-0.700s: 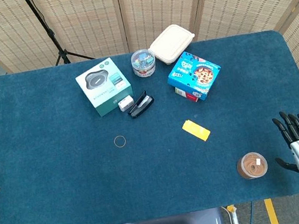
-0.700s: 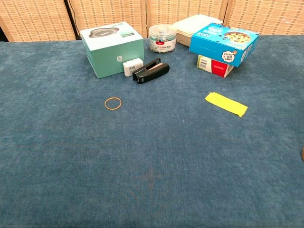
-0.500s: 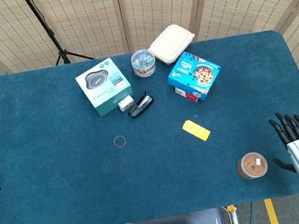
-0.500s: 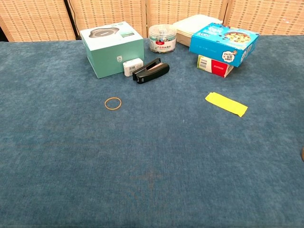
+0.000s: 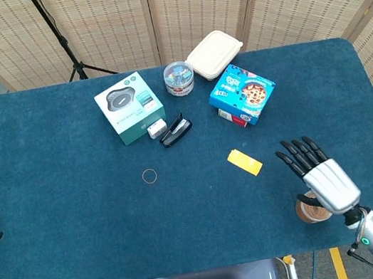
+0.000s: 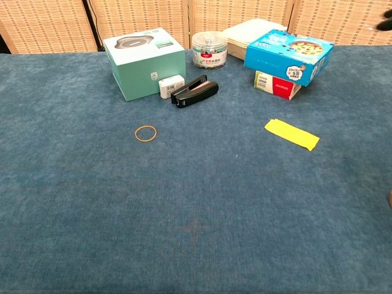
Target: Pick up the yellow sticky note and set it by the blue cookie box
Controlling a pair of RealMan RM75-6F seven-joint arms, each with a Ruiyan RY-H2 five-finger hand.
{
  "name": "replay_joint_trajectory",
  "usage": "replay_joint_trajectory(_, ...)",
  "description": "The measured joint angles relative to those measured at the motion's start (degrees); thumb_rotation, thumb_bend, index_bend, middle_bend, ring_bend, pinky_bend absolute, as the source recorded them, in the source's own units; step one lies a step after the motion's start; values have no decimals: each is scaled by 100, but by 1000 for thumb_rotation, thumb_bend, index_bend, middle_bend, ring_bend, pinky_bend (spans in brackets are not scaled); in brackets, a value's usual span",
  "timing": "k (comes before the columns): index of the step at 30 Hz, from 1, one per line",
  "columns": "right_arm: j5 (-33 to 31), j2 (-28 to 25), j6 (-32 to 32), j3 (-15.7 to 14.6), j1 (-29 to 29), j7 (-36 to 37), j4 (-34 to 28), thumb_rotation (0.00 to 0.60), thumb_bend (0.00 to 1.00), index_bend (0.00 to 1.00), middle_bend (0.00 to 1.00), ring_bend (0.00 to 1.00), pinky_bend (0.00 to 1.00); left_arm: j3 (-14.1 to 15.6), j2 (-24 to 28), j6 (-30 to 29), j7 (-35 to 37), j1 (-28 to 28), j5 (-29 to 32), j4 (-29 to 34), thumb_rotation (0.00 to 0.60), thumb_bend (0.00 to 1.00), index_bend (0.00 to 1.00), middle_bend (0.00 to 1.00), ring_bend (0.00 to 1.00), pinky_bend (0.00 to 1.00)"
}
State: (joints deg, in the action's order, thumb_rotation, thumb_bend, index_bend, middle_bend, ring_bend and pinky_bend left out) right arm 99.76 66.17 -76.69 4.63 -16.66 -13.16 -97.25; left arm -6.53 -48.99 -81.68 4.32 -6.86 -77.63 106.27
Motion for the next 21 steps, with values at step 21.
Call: replay_joint_trajectory(21, -883, 1345, 2136, 339, -1683, -995, 1605, 600, 0, 90, 0, 0, 0, -2, -29, 167, -84, -86, 98, -14, 600, 0, 0, 0, 0, 0)
